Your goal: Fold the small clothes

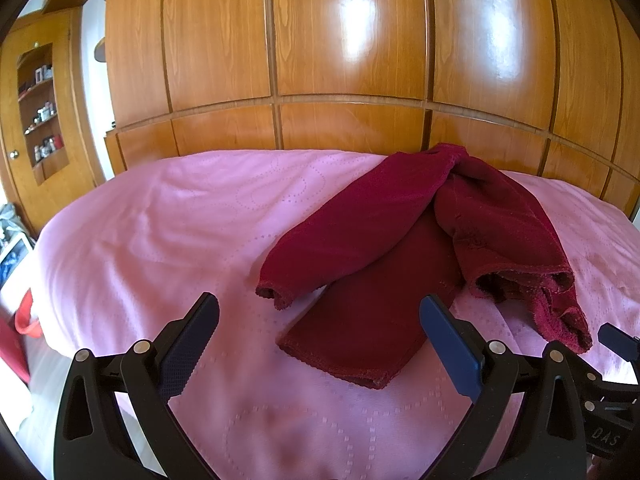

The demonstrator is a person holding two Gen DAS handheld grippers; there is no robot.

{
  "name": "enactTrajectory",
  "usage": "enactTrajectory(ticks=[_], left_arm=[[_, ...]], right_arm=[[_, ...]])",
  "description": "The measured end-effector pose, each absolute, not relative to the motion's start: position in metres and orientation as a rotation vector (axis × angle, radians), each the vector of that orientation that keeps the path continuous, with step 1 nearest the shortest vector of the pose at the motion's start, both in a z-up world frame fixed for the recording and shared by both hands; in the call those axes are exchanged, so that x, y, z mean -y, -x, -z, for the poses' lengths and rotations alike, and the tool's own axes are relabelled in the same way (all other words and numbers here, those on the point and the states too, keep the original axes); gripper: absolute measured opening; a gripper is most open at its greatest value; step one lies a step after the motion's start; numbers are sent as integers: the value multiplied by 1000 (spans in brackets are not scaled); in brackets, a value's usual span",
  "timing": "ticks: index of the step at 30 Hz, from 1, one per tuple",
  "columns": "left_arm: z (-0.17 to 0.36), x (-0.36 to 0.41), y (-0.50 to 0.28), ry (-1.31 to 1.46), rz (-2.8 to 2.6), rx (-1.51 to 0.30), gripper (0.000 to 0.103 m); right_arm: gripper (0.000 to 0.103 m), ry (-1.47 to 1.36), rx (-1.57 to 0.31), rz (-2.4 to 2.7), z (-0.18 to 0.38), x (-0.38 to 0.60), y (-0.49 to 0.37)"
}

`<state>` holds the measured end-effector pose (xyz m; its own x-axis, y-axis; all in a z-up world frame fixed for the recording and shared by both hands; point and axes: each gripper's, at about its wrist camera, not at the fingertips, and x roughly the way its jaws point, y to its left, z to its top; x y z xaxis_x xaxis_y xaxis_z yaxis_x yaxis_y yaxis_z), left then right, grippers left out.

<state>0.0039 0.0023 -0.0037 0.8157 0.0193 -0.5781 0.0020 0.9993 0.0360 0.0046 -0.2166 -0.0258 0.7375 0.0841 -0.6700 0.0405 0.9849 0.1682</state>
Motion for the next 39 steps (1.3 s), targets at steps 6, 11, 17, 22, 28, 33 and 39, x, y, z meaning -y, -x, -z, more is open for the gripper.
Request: enactTrajectory(ticks=[6, 11, 17, 22, 28, 33, 39], left_arm=[[3, -3, -4, -35, -9, -621, 99], [4, -2, -5, -37, -9, -623, 100], [5, 0, -6, -45, -9, -624, 100], [8, 1, -7, -53, -9, -633, 99], [12, 4, -16, -58, -1, -661, 100], [19, -1, -30, -37, 37, -725, 99], [29, -19, -62, -43, 65, -822, 99]], right_arm=[[101, -177, -753, -30, 26, 216, -5], [101, -179, -755, -32, 27, 216, -5], [101, -179, -758, -35, 28, 217, -6], [101, -187, -770, -35, 32, 218, -9], [101, -189, -783, -40, 36, 220, -14], [101, -188, -804, -52, 40, 222, -21], [101, -181, -806, -79, 36, 230, -26]])
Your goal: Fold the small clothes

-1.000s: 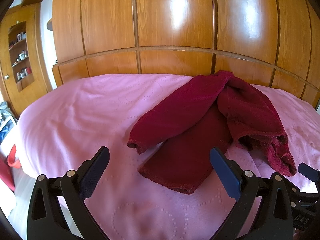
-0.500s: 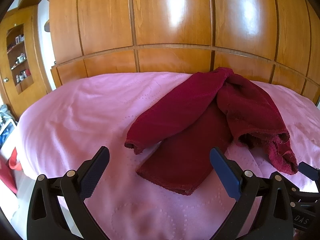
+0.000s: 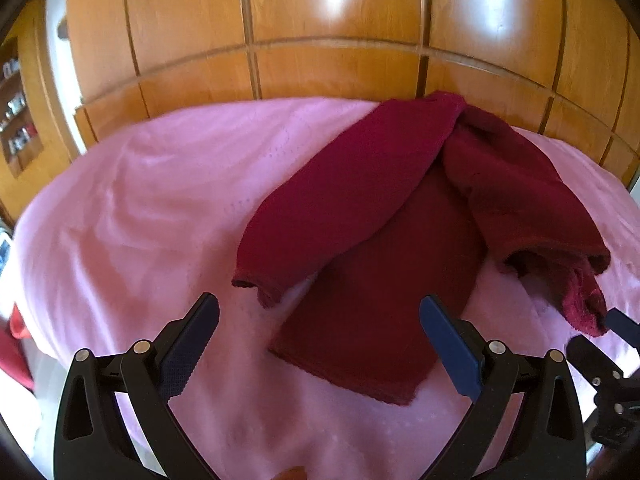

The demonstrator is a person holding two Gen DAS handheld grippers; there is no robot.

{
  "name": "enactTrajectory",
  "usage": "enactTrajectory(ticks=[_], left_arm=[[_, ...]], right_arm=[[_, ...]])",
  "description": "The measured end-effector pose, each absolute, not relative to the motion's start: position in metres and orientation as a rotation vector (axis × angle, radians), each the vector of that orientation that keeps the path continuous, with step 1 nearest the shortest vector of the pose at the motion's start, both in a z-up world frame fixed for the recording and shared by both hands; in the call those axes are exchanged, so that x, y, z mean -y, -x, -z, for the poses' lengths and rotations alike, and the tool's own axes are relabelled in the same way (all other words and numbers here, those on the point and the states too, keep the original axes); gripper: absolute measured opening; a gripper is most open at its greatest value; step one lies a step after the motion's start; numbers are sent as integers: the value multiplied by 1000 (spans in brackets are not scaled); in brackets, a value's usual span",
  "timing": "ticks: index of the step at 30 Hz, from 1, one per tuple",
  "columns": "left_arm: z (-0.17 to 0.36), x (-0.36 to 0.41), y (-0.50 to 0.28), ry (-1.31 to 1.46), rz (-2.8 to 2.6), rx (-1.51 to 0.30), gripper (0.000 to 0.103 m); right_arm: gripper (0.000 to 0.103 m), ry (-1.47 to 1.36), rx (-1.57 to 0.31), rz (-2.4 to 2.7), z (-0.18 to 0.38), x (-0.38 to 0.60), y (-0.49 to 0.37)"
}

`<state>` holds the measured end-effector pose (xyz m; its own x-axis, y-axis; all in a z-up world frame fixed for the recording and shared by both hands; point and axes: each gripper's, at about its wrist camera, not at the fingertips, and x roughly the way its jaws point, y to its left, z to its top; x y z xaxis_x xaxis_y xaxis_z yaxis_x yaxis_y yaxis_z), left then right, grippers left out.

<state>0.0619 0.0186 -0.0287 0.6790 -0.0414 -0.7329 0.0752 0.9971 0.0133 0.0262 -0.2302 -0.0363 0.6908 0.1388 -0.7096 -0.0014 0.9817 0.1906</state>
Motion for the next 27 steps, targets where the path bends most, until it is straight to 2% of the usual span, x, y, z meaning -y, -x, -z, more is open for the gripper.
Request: enactTrajectory(ticks=[3, 6, 9, 10, 17, 18, 20, 21, 22, 23, 24, 25, 27], left_arm=[[28, -46, -83, 6, 65, -851, 99], [30, -66, -102, 45, 94, -893, 83], [33, -75, -116, 49, 138, -907, 78], [35, -74, -120, 39, 149, -912, 73], [66, -72, -152, -2, 153, -998, 70], [67, -71, -152, 0, 160, -988, 64], [69, -64, -153, 1, 210, -995, 33], [68, -61, -151, -6, 215, -987, 26], [66, -57, -149, -26, 210, -974, 10], [63, -52, -149, -50, 205, -958, 8], [55, -47, -145, -61, 201, -930, 8], [49, -45, -142, -65, 203, -911, 8], [31, -37, -131, -101, 204, -844, 8]], right_arm=[[101, -194, -801, -75, 33, 240, -31], [101, -204, -788, -56, 28, 251, -35], [101, -220, -778, -37, 23, 263, -40], [101, -224, -773, -30, 21, 266, -41], [101, -246, -758, -57, 8, 272, -52], [101, -254, -758, -66, 7, 271, -54], [101, -266, -766, -85, 6, 267, -61], [101, -273, -773, -94, 7, 266, -64], [100, -282, -782, -108, 7, 264, -68], [99, -279, -783, -118, 7, 261, -71], [92, -265, -780, -126, 5, 257, -73], [79, -248, -778, -131, 4, 254, -75], [74, -225, -778, -149, 2, 251, -79]])
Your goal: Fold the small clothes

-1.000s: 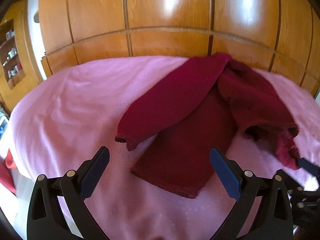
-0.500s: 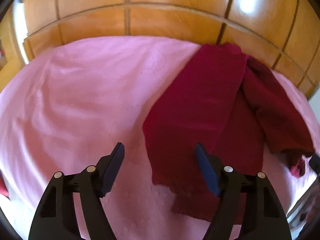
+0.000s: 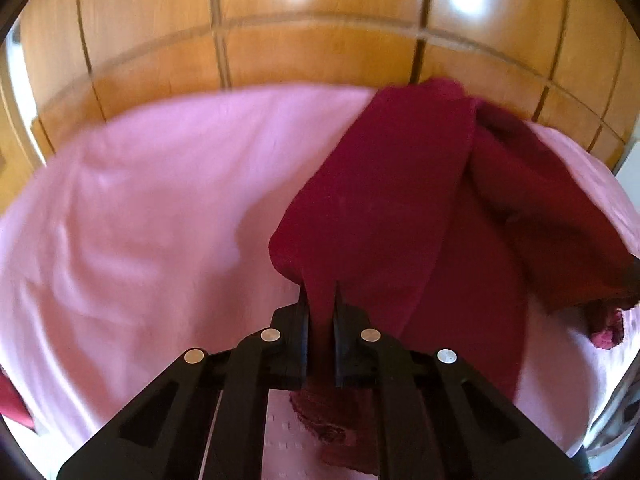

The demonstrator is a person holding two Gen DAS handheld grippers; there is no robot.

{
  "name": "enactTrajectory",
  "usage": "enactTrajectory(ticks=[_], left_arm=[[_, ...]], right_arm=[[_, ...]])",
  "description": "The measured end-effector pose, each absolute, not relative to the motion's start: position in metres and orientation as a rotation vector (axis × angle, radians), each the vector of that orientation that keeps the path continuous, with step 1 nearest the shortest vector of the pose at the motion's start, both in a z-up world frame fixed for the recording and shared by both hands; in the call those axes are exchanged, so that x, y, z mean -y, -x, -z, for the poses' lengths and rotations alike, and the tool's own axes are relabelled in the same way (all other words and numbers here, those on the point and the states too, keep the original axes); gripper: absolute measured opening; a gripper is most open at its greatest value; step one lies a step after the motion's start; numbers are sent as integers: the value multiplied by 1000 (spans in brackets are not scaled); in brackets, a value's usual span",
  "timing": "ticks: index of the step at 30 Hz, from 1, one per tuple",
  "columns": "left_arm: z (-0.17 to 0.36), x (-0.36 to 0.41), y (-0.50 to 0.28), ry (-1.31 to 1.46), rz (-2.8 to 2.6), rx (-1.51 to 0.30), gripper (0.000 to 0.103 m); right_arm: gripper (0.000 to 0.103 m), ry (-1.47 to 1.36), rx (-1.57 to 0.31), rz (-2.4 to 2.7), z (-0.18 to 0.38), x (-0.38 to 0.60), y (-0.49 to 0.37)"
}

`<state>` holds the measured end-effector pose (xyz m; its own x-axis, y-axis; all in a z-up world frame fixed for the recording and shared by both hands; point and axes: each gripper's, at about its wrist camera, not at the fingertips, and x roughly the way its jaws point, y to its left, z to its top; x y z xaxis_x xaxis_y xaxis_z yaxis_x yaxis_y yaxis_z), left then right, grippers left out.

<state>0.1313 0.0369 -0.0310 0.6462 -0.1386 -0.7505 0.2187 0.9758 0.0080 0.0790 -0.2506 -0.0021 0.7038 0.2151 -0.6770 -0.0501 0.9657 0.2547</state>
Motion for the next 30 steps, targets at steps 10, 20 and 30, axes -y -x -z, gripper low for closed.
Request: enactTrajectory(ticks=[10, 20, 30], left_arm=[[-39, 13, -106, -121, 362, -655, 8], [-51, 56, -91, -125, 498, -619, 8], [-41, 67, -99, -144, 539, -629, 8]], right_arm=[[92, -519, -725, -376, -26, 289, -87], [96, -889, -887, -737, -1, 265, -174], [25, -853, -889, -889, -2, 227, -210]])
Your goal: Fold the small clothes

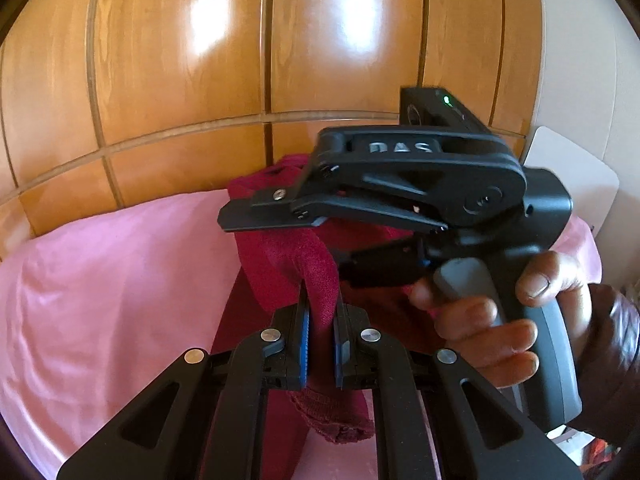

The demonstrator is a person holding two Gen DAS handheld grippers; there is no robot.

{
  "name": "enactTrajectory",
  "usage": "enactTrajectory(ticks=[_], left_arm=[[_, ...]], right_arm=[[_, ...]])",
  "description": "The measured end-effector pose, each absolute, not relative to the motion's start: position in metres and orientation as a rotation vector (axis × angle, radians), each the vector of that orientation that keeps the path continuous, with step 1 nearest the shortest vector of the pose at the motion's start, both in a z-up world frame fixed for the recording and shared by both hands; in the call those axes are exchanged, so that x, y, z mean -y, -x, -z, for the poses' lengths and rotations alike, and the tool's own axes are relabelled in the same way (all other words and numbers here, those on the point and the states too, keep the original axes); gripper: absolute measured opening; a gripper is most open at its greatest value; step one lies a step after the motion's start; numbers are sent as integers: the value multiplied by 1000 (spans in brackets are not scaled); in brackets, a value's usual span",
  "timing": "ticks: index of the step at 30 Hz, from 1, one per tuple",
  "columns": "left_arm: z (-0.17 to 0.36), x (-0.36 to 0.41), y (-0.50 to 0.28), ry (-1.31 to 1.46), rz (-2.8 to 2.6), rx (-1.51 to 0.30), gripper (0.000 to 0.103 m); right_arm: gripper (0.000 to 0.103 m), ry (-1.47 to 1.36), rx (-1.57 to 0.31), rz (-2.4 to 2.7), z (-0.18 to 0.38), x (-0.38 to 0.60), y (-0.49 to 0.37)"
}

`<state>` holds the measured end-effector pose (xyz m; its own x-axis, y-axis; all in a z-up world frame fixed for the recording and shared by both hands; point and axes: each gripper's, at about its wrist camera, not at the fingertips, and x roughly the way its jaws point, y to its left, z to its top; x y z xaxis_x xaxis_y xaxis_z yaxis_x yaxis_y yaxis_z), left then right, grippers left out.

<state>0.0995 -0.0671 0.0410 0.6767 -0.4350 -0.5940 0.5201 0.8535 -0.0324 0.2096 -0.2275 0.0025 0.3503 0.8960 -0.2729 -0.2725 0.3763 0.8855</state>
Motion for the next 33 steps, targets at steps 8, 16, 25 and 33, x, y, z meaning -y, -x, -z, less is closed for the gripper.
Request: enactTrajectory(ticks=[8, 16, 25, 33], left_arm=[[-37, 56, -96, -92, 537, -612, 70], [-5, 29, -117, -67, 443, -724, 70], [54, 3, -132, -141, 305, -885, 70], [77, -3, -135, -168, 317, -936, 70]], right_arm=[[7, -734, -741, -558, -28, 301, -203], [7, -461, -663, -37, -56, 402, -184], [7, -251, -708, 469, -50, 488, -195], [14, -218, -867, 557, -11, 498, -192]])
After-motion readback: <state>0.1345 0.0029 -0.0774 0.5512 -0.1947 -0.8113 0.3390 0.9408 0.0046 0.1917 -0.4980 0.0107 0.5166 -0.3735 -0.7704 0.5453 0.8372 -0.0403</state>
